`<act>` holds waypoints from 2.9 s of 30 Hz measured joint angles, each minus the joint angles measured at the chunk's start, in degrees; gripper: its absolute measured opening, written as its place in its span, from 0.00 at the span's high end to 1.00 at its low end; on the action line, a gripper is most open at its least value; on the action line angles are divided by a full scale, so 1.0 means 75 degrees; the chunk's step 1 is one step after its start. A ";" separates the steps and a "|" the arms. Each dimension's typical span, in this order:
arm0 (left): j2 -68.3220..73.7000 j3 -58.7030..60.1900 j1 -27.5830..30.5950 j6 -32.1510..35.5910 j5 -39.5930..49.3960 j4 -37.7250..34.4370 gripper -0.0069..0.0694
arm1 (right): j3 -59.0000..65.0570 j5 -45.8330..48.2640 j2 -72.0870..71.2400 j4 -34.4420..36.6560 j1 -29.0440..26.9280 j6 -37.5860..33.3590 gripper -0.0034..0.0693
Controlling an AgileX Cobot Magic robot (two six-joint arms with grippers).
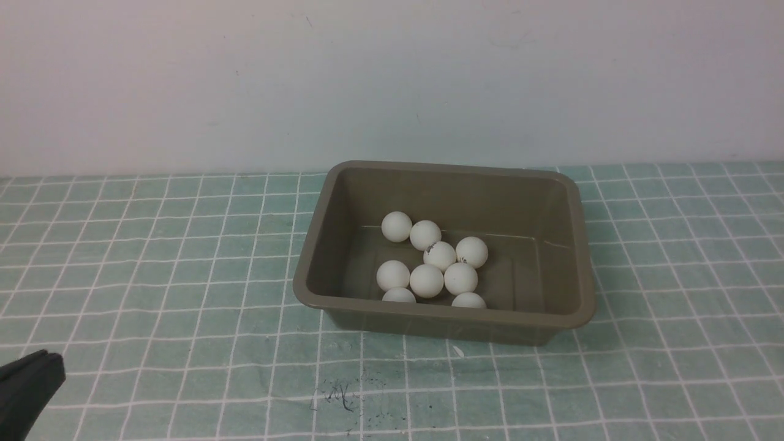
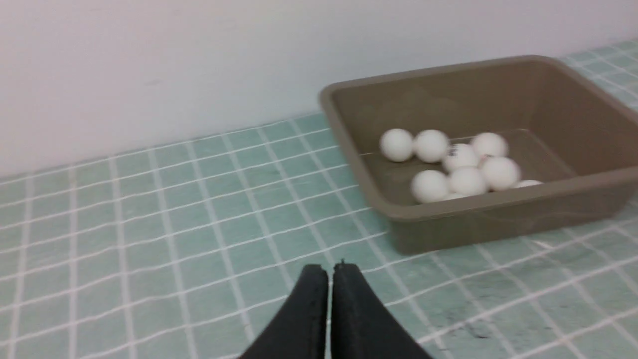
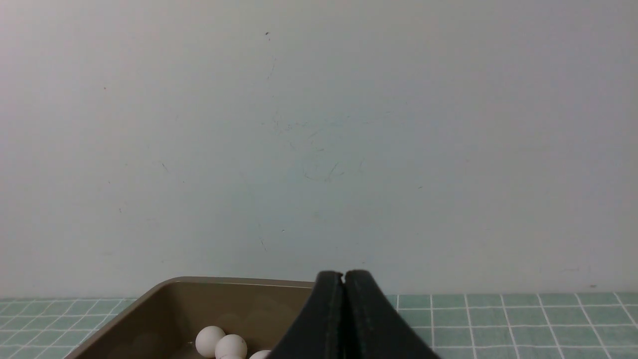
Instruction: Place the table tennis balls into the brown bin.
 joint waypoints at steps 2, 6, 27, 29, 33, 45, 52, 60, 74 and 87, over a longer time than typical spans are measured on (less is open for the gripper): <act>-0.0785 0.0913 0.0597 -0.0063 -0.0338 0.0058 0.92 | 0.0000 0.0000 0.0000 0.0000 0.0000 0.0000 0.97; -0.1604 0.2239 0.1228 0.0081 -0.0625 0.0089 0.92 | 0.0000 -0.0002 0.0000 0.0000 0.0000 0.0000 0.97; -0.1645 0.2566 0.1290 0.0203 -0.0579 0.0086 0.92 | 0.0000 0.0024 0.0000 0.0000 0.0000 -0.0010 0.97; -0.1645 0.2566 0.1290 0.0203 -0.0579 0.0086 0.92 | 0.0000 0.0024 0.0000 0.0000 0.0000 -0.0012 0.97; -0.1645 0.2566 0.1290 0.0203 -0.0579 0.0086 0.92 | 0.0000 0.0024 0.0000 -0.0010 0.0000 -0.0012 0.97; -0.1645 0.2566 0.1290 0.0203 -0.0579 0.0086 0.92 | 0.2575 -0.0059 0.0000 -0.0642 -0.1310 -0.0172 0.97; -0.1645 0.2566 0.1290 0.0203 -0.0583 0.0086 0.92 | 0.3187 -0.0878 0.0011 -0.0736 -0.1746 -0.0171 0.97; -0.1645 0.2566 0.1290 0.0203 -0.0583 0.0086 0.92 | 0.3202 -0.0933 0.0011 -0.0766 -0.1745 -0.0177 0.97; -0.1645 0.2566 0.1290 0.0203 -0.0583 0.0086 0.92 | 0.3202 -0.0939 0.0011 -0.0766 -0.1745 -0.0186 0.97; -0.1645 0.2566 0.1290 0.0203 -0.0583 0.0086 0.92 | 0.3202 -0.0939 0.0011 -0.0771 -0.1745 -0.0186 0.97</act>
